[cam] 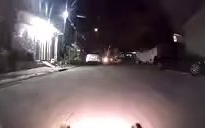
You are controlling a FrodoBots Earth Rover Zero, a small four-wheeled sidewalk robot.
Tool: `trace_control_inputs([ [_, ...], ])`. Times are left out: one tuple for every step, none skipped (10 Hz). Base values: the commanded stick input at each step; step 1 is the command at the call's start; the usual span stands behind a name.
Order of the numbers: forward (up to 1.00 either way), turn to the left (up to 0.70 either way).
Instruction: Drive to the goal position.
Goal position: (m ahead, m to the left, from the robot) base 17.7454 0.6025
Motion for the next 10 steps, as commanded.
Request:
trace_control_inputs([
  [0.85,0.0],
  [0.85,0.0],
  [0.85,0.0],
  [0.85,0.0],
  [0.85,0.0],
  [0.85,0.0],
  [0.85,-0.32],
  [0.85,-0.34],
  [0.85,-0.02],
  [0.85,0.0],
])
